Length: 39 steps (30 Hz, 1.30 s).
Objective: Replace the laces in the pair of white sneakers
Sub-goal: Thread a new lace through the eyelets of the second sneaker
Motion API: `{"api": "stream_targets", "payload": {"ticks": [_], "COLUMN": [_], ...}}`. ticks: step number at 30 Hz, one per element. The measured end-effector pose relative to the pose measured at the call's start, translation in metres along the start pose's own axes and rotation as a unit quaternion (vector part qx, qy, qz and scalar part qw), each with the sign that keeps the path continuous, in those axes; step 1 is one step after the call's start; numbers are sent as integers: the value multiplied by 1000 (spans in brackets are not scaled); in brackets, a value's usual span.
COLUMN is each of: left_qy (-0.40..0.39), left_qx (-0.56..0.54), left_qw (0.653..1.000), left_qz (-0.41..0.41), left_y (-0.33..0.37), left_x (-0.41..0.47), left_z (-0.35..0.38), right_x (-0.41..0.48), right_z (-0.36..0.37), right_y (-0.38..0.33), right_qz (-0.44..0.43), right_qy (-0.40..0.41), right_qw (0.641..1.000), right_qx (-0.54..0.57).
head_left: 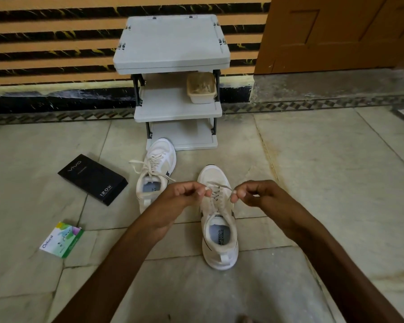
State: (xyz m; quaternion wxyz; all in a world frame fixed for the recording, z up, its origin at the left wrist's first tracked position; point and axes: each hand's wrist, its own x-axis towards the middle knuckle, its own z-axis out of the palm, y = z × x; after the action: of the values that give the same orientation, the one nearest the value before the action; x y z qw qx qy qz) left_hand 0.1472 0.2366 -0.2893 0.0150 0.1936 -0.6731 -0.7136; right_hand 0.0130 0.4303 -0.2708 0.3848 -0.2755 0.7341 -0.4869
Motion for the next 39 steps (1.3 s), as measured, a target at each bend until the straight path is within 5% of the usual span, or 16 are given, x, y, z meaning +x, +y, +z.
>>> {"api": "stream_targets", "payload": {"ticks": [5,15,28,39], "left_qy": [62,190,217,130], "left_qx": [-155,-69,-41,245], "left_qw": [986,976,971,945], "left_qz": [8,75,90,175], "left_y": [-5,-14,-20,-29], "left_x": [8,20,27,29], "left_z": [18,37,36,32], "right_x": [8,24,33,41], "right_z": [17,35,50,39], "right_y": [0,4,10,-4], "right_qz": [-20,-72,38,135], "right_qy": [71,183,199,127], "right_qw": [992,974,942,965], "right_qx": [104,114,266,187]}}
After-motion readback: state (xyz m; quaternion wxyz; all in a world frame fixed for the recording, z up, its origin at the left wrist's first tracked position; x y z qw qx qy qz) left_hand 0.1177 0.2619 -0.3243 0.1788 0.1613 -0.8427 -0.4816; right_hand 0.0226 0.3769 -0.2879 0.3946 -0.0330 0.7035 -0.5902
